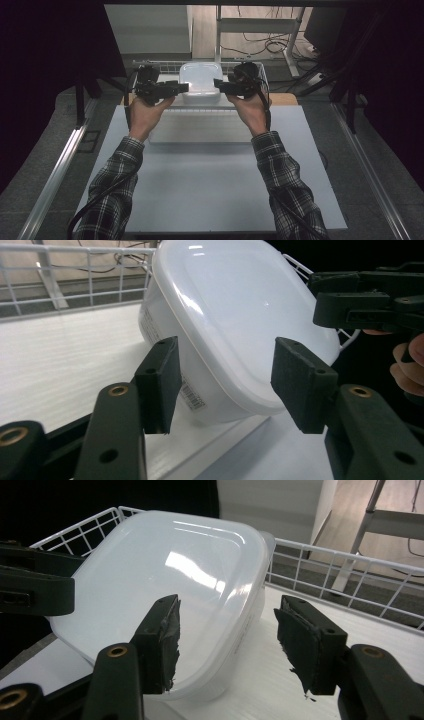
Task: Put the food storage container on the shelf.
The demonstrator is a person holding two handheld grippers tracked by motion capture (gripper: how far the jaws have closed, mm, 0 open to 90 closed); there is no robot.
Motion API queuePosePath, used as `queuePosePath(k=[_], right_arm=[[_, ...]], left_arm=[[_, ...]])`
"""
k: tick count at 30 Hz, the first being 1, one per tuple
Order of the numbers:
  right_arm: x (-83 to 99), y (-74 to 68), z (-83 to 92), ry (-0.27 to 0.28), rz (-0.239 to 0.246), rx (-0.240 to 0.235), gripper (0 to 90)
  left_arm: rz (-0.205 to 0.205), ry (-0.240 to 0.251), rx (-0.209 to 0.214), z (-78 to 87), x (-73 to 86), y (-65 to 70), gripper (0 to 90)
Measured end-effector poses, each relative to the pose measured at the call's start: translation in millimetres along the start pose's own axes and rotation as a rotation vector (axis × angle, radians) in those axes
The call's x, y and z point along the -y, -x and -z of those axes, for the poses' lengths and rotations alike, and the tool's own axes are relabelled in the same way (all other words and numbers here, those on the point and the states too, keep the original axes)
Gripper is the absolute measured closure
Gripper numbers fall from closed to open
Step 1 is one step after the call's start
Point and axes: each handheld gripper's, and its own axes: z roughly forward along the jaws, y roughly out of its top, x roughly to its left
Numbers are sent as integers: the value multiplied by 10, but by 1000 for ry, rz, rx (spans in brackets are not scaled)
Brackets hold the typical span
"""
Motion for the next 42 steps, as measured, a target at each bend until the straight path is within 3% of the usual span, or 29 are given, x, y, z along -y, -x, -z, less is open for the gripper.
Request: queuePosePath(k=[10,15,18,21,25,28,33,38,42], right_arm=[[-31,31,-103,8,-24,32,435],[-35,48,-91,11,-33,35,426],[-43,66,-58,22,-45,5,381],[-56,68,-46,5,-55,-53,331],[-40,19,-19,8,-26,-89,225],[8,-15,-7,3,-6,-102,156],[91,-63,12,-8,30,-107,86],[180,-66,37,-10,44,-123,52],[246,-82,56,-12,66,-125,39]], left_arm=[[6,26,-46,-89,-81,-51,444],[-27,27,-78,-78,-90,-31,403],[-48,17,-61,-57,-88,-6,352],[-60,17,-41,-27,-92,18,309],[-77,8,3,18,-80,50,256],[-106,-2,28,49,-50,78,218],[-143,-29,33,39,35,125,157],[-172,-21,41,43,115,156,103],[-221,-19,30,50,177,191,81]])
